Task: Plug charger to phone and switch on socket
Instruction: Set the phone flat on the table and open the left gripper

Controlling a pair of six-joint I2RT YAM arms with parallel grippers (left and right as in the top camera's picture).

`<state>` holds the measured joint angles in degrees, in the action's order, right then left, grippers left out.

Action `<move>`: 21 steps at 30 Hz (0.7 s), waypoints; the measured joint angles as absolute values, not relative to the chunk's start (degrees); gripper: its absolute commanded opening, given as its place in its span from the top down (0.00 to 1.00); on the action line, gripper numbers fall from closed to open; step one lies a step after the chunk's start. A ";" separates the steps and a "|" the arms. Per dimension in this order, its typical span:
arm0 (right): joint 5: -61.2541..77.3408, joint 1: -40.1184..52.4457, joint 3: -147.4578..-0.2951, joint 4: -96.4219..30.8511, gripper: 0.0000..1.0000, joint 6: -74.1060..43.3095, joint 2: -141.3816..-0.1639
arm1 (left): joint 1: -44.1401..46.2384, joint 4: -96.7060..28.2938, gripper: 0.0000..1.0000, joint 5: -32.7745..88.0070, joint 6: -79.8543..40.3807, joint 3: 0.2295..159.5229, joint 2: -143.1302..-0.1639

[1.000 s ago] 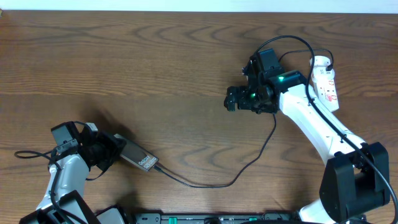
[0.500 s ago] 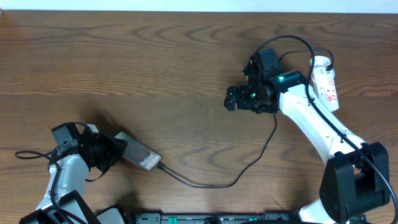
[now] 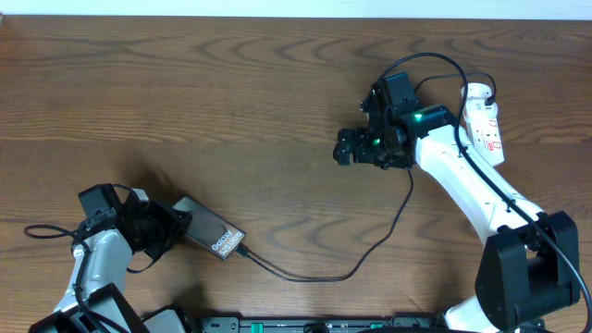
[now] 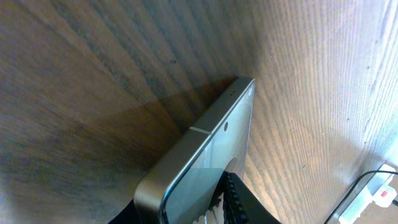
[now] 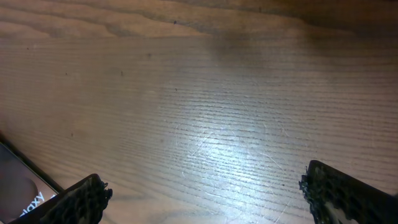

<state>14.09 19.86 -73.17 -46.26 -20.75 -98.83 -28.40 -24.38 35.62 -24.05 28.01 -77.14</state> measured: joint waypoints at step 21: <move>14.09 19.94 -73.17 -46.87 0.01 -20.75 -98.83 | -28.29 -31.16 0.29 32.62 -24.25 29.71 -76.05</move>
